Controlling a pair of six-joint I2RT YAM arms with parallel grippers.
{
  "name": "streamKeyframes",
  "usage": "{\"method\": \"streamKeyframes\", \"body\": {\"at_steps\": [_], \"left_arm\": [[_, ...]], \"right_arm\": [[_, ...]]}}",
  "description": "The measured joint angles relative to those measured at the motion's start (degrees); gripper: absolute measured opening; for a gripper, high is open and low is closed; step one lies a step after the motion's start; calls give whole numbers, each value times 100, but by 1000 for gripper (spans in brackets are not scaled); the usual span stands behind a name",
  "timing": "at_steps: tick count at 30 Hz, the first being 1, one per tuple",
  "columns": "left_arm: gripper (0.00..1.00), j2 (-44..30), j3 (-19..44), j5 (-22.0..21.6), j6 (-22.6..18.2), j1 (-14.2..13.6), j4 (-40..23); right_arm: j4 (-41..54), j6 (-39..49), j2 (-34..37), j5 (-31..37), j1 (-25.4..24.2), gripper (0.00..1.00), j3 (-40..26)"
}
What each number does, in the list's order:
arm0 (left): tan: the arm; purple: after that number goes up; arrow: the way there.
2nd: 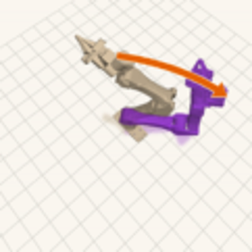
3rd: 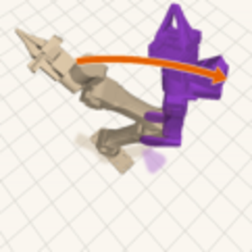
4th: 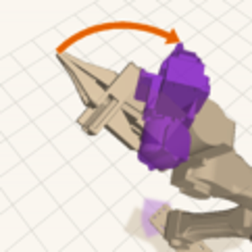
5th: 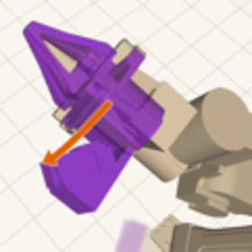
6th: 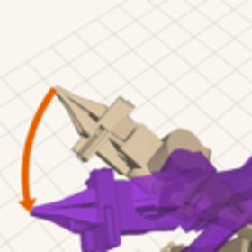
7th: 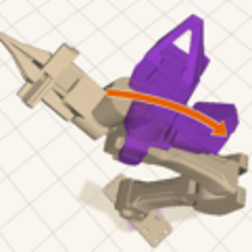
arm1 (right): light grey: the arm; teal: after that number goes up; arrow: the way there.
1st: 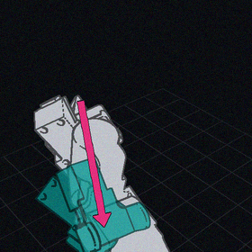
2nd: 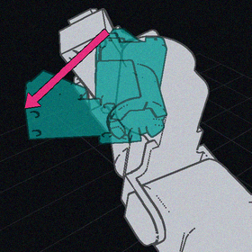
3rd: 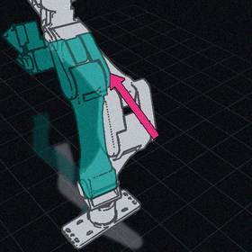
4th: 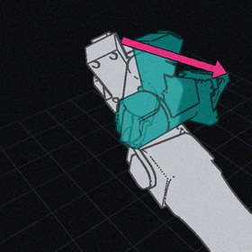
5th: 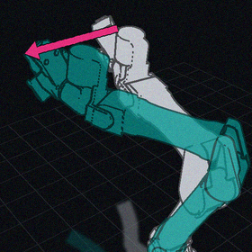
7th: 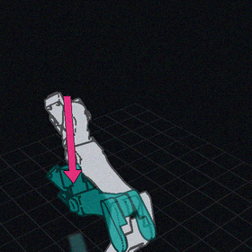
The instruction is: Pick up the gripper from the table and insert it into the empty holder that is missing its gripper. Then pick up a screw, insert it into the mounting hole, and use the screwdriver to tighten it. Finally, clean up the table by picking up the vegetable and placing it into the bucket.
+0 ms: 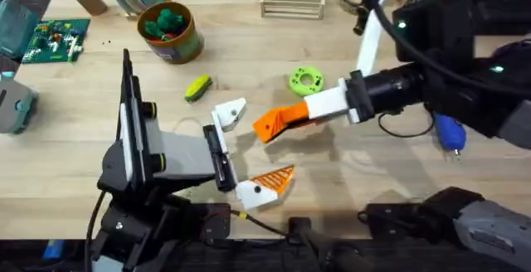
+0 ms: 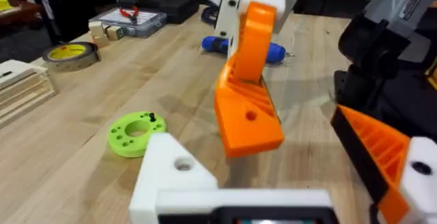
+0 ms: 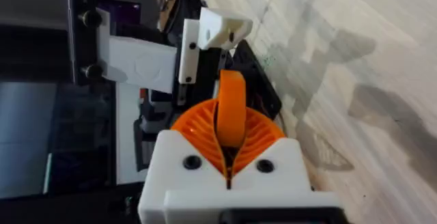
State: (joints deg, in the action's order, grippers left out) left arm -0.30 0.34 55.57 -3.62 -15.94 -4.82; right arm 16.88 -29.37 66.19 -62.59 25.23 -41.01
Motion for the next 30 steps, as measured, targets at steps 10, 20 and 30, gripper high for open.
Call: {"method": "streamKeyframes", "body": {"at_steps": [10,20,30], "left_arm": [[993,2,-1,0,556,0,89],[993,0,-1,-196,1180,0,96],[993,0,-1,-268,1241,0,94]], "right_arm": [[-30,-48,534,-437,0,7,4],[-65,-2,534,-695,0,7,4],[-372,92,557,-825,0,7,4]]}}
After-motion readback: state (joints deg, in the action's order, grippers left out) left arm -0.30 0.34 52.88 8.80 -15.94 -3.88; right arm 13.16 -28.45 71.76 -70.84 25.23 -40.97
